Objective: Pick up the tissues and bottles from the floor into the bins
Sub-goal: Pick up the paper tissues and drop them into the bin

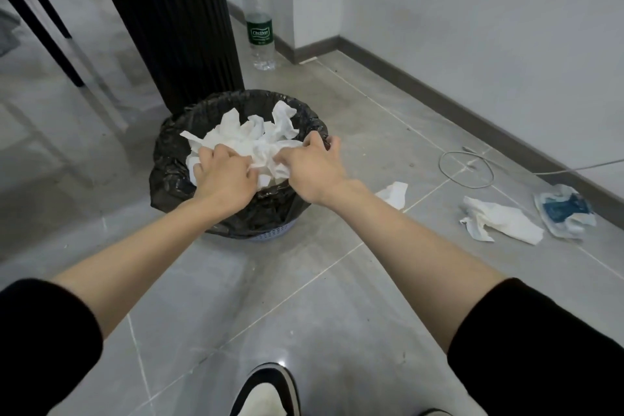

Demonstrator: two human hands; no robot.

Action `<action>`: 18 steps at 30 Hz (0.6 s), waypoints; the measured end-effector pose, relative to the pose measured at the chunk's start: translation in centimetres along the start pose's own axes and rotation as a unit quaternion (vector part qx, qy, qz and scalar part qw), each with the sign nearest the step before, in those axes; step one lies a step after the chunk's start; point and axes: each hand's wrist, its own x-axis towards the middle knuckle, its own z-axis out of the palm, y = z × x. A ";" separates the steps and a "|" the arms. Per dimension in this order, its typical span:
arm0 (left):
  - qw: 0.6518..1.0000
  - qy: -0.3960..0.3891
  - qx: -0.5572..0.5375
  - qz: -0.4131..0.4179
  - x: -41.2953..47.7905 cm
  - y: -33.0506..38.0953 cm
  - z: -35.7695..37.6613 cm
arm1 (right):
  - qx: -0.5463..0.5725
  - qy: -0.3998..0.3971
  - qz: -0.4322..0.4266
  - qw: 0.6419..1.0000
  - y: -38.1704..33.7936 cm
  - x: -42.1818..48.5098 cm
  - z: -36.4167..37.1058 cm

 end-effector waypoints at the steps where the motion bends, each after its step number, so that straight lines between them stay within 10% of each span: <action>1: 1.000 0.009 -0.005 -0.002 -0.1 0.0 0.2 | 0.009 -0.004 0.006 1.000 0.0 0.2 0.1; 18: 0.979 0.153 -0.111 0.074 -1.6 7.1 -0.3 | 0.333 0.215 0.134 0.908 6.0 -3.6 0.1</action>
